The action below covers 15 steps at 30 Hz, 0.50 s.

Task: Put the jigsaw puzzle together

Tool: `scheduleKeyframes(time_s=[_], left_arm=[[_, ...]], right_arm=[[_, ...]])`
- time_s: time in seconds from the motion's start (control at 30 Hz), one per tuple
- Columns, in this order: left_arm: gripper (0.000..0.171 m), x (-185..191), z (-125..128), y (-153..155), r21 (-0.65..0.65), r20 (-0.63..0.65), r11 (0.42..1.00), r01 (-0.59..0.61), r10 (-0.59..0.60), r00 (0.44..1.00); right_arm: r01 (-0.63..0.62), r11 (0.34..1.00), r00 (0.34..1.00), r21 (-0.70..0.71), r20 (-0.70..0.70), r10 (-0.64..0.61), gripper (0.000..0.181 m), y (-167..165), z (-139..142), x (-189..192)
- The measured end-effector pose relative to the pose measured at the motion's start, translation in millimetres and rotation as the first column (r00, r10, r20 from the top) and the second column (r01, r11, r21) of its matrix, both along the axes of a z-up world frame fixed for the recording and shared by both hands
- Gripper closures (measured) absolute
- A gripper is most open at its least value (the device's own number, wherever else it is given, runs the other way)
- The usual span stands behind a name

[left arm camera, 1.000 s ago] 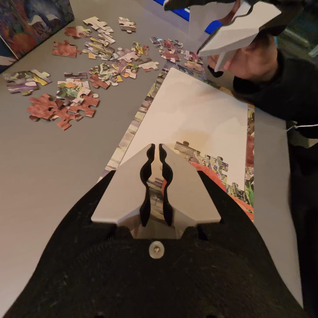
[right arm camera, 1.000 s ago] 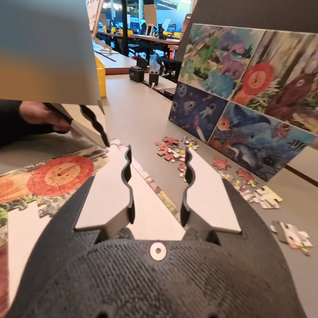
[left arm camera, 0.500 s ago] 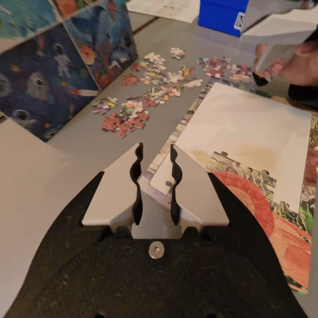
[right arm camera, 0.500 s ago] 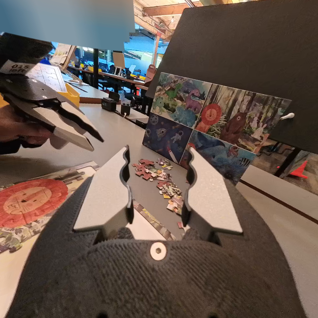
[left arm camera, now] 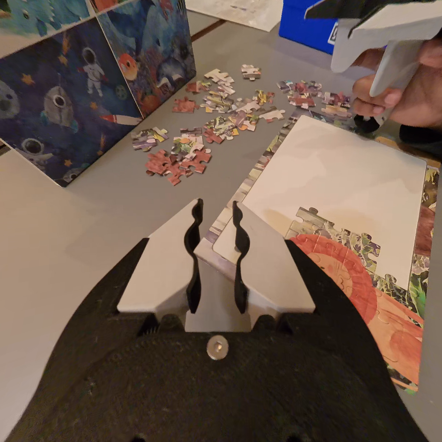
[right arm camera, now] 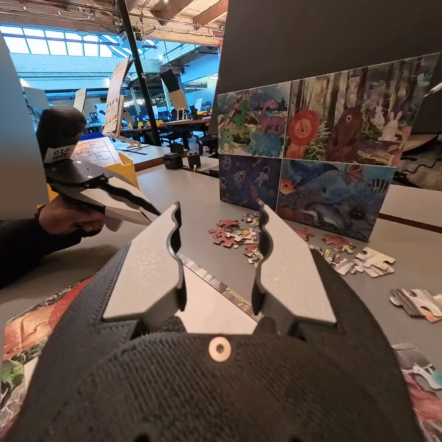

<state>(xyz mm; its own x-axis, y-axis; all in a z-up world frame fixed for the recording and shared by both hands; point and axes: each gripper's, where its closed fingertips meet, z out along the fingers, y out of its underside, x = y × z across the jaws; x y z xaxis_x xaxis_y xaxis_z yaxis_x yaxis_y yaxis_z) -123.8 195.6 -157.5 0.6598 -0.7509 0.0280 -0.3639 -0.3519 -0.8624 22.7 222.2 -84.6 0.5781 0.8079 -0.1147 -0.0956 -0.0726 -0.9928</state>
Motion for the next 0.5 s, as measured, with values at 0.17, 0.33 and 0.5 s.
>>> scheduleKeyframes(time_s=[0.17,0.33,0.5], left_arm=[[0.155,1.3,-6.1,-0.6,-0.024,-0.003,1.000,0.009,-0.009,1.000],[0.153,-0.7,-12.0,1.2,-0.047,-0.017,0.999,-0.004,0.004,1.000],[0.143,-3.4,-12.9,4.8,-0.009,-0.056,1.000,-0.026,0.026,0.998]], right_arm=[[-0.001,0.998,0.999,0.058,0.051,-0.002,0.119,-6.8,2.2,-6.1],[-0.008,0.999,0.999,0.052,0.035,0.007,0.119,-9.5,6.1,-6.5],[-0.008,0.999,1.000,0.043,0.026,0.007,0.120,-9.0,6.9,-5.5]])
